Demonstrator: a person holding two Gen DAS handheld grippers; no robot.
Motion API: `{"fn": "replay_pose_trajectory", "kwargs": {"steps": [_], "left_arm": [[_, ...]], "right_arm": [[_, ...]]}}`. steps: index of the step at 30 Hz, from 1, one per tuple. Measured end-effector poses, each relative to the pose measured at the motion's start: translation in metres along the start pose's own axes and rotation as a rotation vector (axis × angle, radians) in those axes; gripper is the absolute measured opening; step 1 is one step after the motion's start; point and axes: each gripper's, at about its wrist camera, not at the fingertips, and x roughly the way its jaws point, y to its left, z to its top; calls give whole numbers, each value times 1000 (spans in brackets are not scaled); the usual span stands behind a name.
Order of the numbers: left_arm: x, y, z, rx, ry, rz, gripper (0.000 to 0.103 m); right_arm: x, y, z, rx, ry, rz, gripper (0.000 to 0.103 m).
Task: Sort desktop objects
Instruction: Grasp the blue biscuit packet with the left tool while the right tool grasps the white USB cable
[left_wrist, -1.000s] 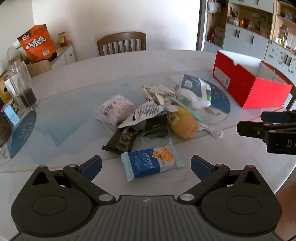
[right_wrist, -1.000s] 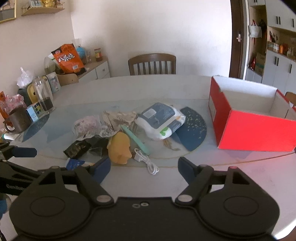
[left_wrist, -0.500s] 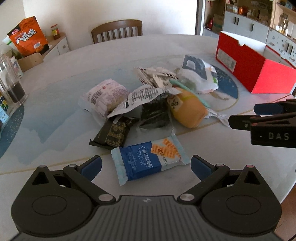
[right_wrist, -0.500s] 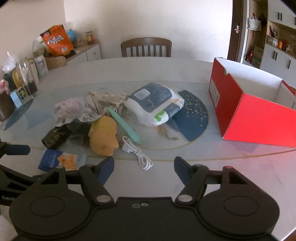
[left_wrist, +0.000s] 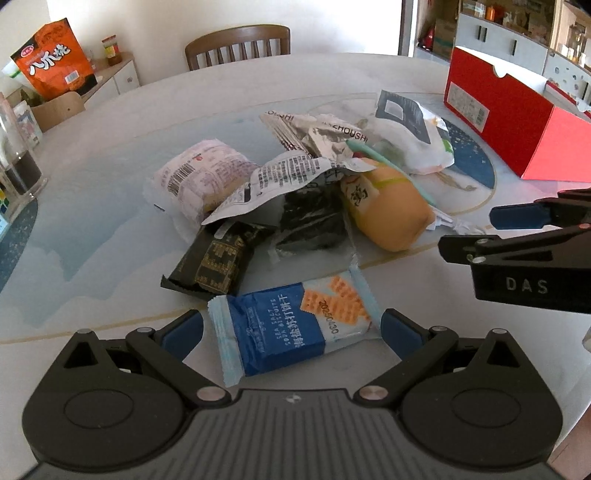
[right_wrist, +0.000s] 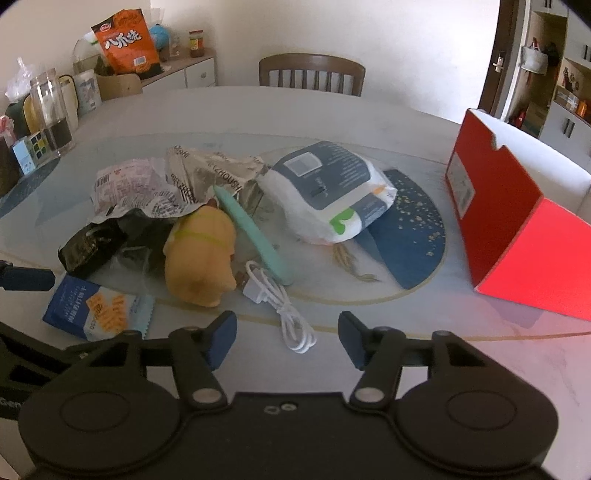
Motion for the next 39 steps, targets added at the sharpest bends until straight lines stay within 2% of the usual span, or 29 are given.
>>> {"fn": "replay_pose_trajectory", "kwargs": {"steps": [7, 19, 23, 26, 28, 30, 39], "left_arm": [[6, -1, 2, 15, 3, -26, 102], [6, 2, 4, 27, 14, -66, 95], [4, 5, 5, 26, 16, -82, 90], [2, 10, 7, 15, 15, -106, 85], [1, 12, 8, 14, 15, -111, 81], [0, 15, 8, 8, 12, -128, 78], [-5, 26, 9, -5, 3, -221, 74]], "right_arm": [[12, -1, 4, 10, 24, 8, 54], [15, -2, 4, 21, 21, 27, 52], [14, 0, 4, 16, 20, 32, 44], [13, 1, 4, 11, 22, 37, 35], [12, 2, 5, 10, 23, 34, 23], [12, 2, 5, 18, 28, 31, 15], [-4, 1, -2, 72, 40, 33, 12]]}}
